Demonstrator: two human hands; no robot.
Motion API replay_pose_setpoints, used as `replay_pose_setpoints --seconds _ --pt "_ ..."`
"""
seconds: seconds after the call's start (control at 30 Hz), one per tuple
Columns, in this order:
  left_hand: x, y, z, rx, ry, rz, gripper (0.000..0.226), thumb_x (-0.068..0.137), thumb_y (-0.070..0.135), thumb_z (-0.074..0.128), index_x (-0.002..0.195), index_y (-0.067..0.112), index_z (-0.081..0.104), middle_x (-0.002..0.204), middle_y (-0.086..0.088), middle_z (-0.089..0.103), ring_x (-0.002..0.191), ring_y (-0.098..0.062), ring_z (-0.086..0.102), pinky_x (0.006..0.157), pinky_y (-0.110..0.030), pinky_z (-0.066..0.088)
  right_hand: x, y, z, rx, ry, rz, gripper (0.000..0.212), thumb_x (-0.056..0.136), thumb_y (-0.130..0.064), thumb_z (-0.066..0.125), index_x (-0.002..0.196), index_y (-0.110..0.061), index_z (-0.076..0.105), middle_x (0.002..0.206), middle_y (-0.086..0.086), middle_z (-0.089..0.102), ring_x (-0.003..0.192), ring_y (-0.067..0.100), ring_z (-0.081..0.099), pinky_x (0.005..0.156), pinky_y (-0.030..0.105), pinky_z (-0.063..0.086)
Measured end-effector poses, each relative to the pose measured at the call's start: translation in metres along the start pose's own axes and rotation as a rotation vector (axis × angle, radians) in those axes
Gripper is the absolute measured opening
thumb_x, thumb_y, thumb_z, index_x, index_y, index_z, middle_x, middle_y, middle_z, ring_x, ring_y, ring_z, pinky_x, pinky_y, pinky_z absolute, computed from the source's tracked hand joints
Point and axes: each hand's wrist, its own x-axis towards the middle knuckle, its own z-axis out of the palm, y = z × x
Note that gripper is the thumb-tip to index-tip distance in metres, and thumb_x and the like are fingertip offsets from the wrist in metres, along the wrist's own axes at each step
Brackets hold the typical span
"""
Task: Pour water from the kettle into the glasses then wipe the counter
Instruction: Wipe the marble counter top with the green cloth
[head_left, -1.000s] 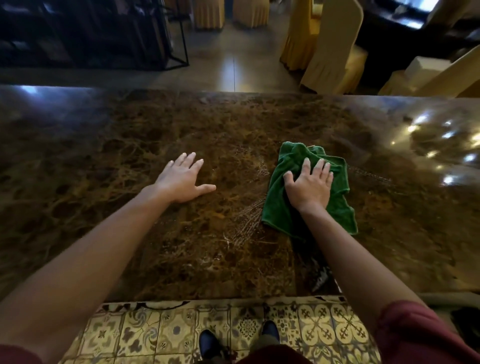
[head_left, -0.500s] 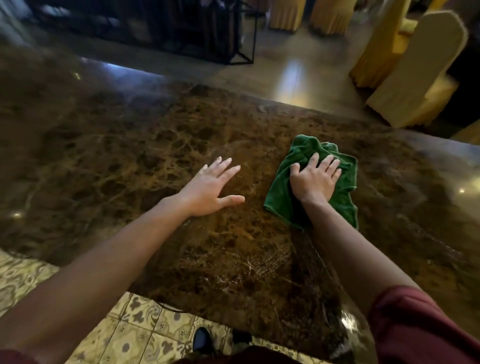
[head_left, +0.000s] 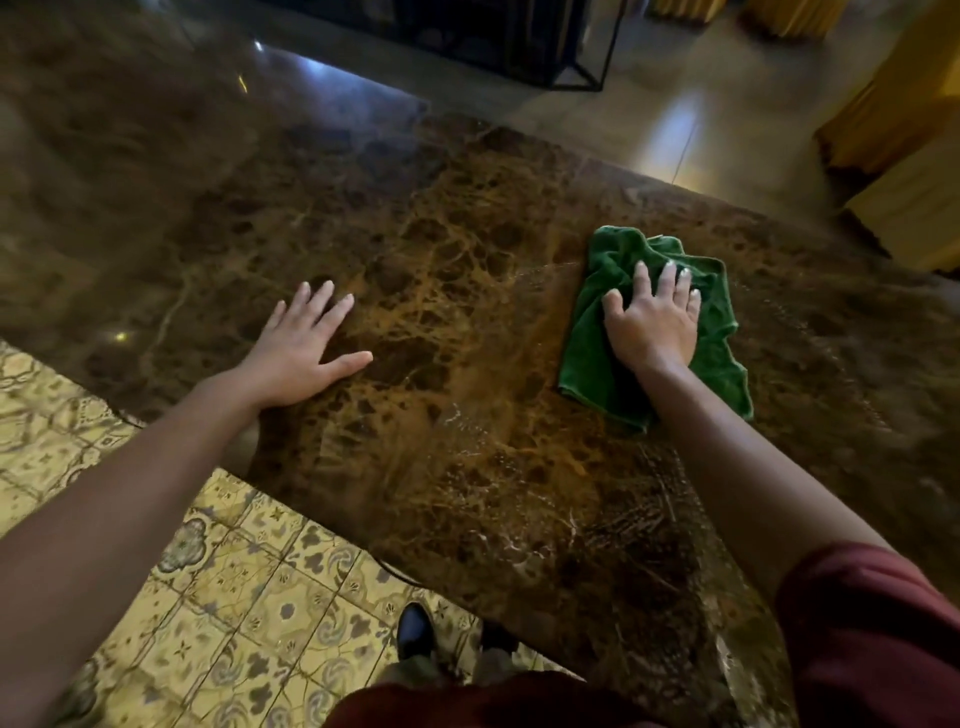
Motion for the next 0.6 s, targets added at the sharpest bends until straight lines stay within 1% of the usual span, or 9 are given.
replay_pose_setpoints --seconds 0.07,0.13,0.2,0.27,0.3,0.37,0.43,0.53,0.6 --pt "0.000 0.002 0.000 -0.008 -0.007 0.003 0.096 0.085 0.081 0.027 0.162 0.031 0.000 0.170 0.002 -0.015 0.154 -0.019 -0.021 0.125 -0.044 -0.010 -0.003 -0.017 0.004 -0.007 -0.006 -0.054 0.072 0.103 -0.057 0.025 0.166 -0.023 0.021 0.174 0.016 0.007 0.162 0.031 -0.001 0.131 0.047 -0.001" --pt "0.001 0.002 -0.003 -0.036 -0.028 0.018 0.093 0.087 0.078 0.032 0.162 0.031 0.003 0.170 0.003 -0.013 0.154 -0.018 -0.020 0.125 -0.043 -0.009 -0.008 -0.034 0.007 -0.008 -0.013 -0.109 0.071 0.103 -0.057 0.025 0.166 -0.024 0.022 0.174 0.015 0.008 0.162 0.030 0.000 0.131 0.047 -0.001" --pt "0.000 -0.005 -0.013 -0.134 -0.055 0.025 0.086 0.089 0.074 0.034 0.162 0.032 0.014 0.171 0.005 -0.005 0.155 -0.017 -0.014 0.126 -0.042 -0.006 -0.013 -0.050 0.009 -0.012 -0.027 -0.165 0.070 0.104 -0.058 0.025 0.166 -0.025 0.021 0.175 0.013 0.007 0.162 0.028 -0.001 0.131 0.046 -0.001" --pt "-0.008 -0.021 -0.020 -0.210 -0.024 -0.009 0.074 0.094 0.069 0.033 0.159 0.034 0.027 0.171 0.007 0.004 0.157 -0.016 -0.006 0.126 -0.043 -0.001 -0.018 -0.064 0.013 -0.019 -0.044 -0.218 0.070 0.104 -0.059 0.025 0.166 -0.027 0.021 0.175 0.011 0.006 0.162 0.026 -0.001 0.131 0.045 -0.002" --pt "-0.015 -0.029 -0.018 -0.187 0.007 -0.032 0.069 0.097 0.066 0.032 0.159 0.034 0.027 0.171 0.006 0.006 0.157 -0.018 -0.004 0.126 -0.043 0.000 -0.020 -0.070 0.016 -0.024 -0.051 -0.246 0.070 0.104 -0.059 0.025 0.166 -0.028 0.021 0.175 0.010 0.006 0.162 0.025 -0.002 0.131 0.044 -0.002" --pt "-0.031 -0.042 -0.006 -0.102 0.049 -0.055 0.066 0.101 0.060 0.031 0.161 0.033 0.021 0.171 0.005 0.003 0.157 -0.019 -0.006 0.125 -0.044 -0.002 -0.024 -0.084 0.021 -0.037 -0.062 -0.314 0.068 0.105 -0.059 0.025 0.166 -0.029 0.021 0.175 0.009 0.007 0.162 0.024 -0.002 0.131 0.043 -0.002" --pt "-0.038 -0.047 0.004 -0.148 0.068 -0.056 0.065 0.102 0.060 0.031 0.161 0.033 0.019 0.170 0.006 0.001 0.156 -0.019 -0.010 0.124 -0.044 -0.006 -0.029 -0.099 0.026 -0.047 -0.070 -0.412 0.066 0.106 -0.058 0.028 0.165 -0.029 0.023 0.175 0.008 0.010 0.162 0.023 0.000 0.131 0.042 -0.001" --pt "-0.035 -0.048 0.000 -0.324 0.065 -0.062 0.063 0.103 0.060 0.026 0.159 0.032 0.028 0.170 0.006 0.007 0.156 -0.017 -0.009 0.124 -0.044 -0.009 -0.039 -0.121 0.031 -0.059 -0.098 -0.590 0.065 0.106 -0.056 0.031 0.165 -0.030 0.026 0.175 0.005 0.013 0.162 0.021 0.002 0.131 0.041 0.000" --pt "-0.036 -0.049 -0.003 -0.354 0.084 -0.054 0.066 0.101 0.062 0.020 0.158 0.032 0.030 0.170 0.004 0.009 0.157 -0.018 -0.008 0.124 -0.045 -0.009 -0.049 -0.135 0.033 -0.072 -0.127 -0.737 0.067 0.103 -0.059 0.027 0.164 -0.032 0.028 0.175 0.004 0.014 0.162 0.021 0.003 0.131 0.040 -0.001"
